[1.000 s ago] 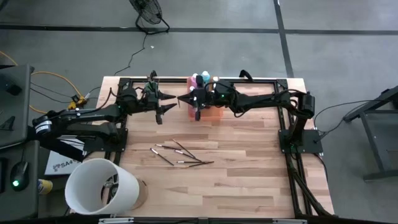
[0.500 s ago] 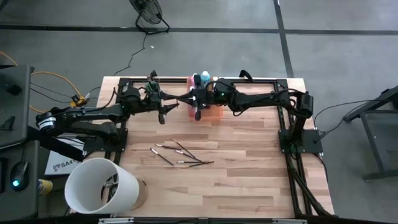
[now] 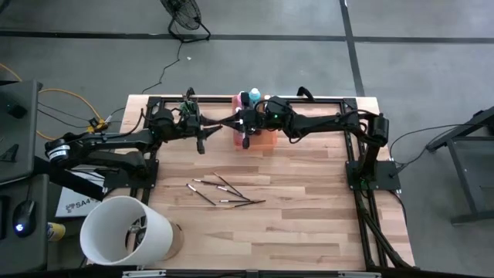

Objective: Pick & Place Paint Supplies
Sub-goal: Put the orange paintbrush into the cup

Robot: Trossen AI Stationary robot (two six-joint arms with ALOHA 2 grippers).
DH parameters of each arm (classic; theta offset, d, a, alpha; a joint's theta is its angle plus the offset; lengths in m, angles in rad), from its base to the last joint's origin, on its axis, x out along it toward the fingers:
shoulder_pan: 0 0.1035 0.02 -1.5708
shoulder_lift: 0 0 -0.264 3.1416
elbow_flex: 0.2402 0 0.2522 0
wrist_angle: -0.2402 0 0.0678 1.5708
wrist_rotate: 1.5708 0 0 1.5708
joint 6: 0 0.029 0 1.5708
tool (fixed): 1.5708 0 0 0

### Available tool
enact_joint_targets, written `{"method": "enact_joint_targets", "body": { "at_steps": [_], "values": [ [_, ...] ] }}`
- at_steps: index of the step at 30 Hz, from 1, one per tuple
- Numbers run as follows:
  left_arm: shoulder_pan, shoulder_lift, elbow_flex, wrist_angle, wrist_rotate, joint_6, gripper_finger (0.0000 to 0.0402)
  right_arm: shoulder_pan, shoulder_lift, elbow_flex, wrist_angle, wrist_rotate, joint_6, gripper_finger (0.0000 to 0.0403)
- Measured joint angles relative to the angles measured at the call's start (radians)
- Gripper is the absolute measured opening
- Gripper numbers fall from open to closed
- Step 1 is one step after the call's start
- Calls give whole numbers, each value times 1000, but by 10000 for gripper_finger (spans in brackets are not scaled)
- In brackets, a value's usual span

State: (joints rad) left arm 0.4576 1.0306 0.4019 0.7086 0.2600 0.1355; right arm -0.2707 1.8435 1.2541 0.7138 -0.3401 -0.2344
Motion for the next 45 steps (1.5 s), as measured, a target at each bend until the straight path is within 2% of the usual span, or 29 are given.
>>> {"method": "enact_joint_targets", "body": {
  "at_steps": [4,9,13,21,26,31,37,45],
  "values": [
    [0,0,0,-1,10,3,13,0,-1,0,0,2,1,3],
    [0,0,0,-1,7,18,15,0,-2,2,-12,1,-3,3],
    [0,0,0,-15,-50,19,6,-8,-15,3,-90,4,13,23],
    [0,-6,1,-2,-372,23,3,-78,-106,2,-394,-2,104,146],
    [0,-13,-23,0,-642,25,2,-122,-158,-1,-568,-2,109,199],
    [0,-13,-66,64,-860,0,2,-131,-186,-1,-611,-4,99,208],
    [1,-13,-114,158,-1026,10,2,-131,-185,-1,-613,-3,76,205],
    [1,-12,-130,147,-1103,-9,4,-130,-185,0,-611,-4,61,203]
  ]
}}
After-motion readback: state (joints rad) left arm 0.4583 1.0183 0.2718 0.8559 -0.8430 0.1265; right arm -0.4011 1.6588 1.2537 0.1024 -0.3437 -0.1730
